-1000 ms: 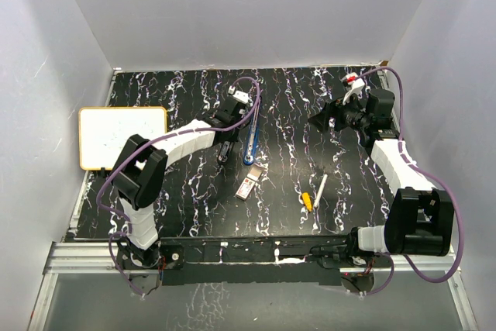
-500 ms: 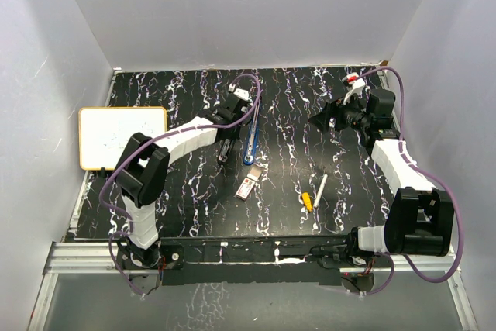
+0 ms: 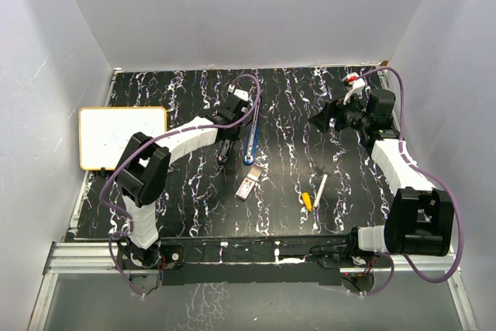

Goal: Load the staples into the stapler

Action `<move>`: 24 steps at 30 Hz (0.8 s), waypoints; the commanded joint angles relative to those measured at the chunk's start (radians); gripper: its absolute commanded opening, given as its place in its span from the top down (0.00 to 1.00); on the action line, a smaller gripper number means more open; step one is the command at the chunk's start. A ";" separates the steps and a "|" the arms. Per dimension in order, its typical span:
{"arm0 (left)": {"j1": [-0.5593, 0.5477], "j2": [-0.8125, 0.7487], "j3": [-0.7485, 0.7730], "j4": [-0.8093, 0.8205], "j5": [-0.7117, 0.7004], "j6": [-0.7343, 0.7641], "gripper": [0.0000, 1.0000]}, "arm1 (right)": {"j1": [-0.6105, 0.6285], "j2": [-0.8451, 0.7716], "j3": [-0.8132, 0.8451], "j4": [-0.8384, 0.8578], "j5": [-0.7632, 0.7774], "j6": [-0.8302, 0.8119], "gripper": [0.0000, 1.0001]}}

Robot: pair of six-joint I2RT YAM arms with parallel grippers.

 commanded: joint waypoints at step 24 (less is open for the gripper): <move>-0.004 -0.016 -0.047 0.015 0.003 0.002 1.00 | -0.012 -0.014 0.003 0.062 -0.019 0.003 0.18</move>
